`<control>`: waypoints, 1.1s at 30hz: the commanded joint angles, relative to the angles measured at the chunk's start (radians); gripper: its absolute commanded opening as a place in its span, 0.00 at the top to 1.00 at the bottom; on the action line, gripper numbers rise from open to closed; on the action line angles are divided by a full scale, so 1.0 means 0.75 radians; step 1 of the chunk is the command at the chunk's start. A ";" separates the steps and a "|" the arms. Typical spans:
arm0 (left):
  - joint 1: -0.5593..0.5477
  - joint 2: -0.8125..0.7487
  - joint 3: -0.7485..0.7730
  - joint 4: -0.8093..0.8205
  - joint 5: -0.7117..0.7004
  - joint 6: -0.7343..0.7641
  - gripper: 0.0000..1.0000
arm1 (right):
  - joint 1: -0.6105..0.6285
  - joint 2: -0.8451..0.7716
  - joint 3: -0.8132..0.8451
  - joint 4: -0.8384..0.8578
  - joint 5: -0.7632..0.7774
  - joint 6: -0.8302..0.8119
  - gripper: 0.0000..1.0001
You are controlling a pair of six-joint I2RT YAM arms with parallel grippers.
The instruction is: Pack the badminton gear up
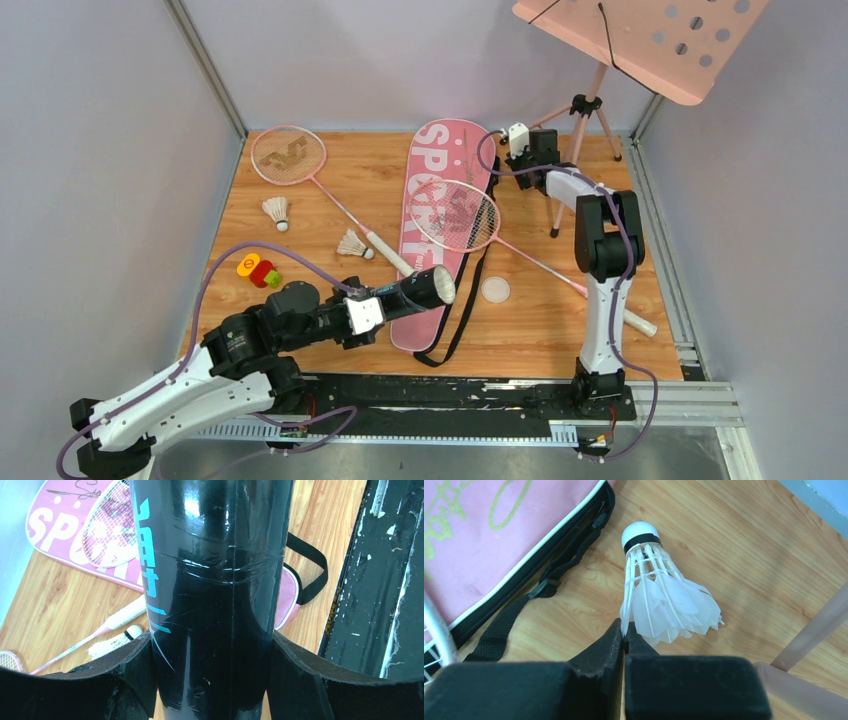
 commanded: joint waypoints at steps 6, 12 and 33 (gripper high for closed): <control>0.001 -0.005 0.029 0.063 -0.009 0.030 0.47 | 0.016 -0.301 -0.128 0.006 -0.088 -0.040 1.00; 0.001 0.029 0.033 0.057 -0.050 0.035 0.46 | 0.071 -0.527 -0.279 -0.089 -0.188 -0.028 1.00; 0.001 0.296 0.250 -0.057 -0.572 0.130 0.45 | 0.594 -1.687 -1.045 -0.198 -0.351 0.214 1.00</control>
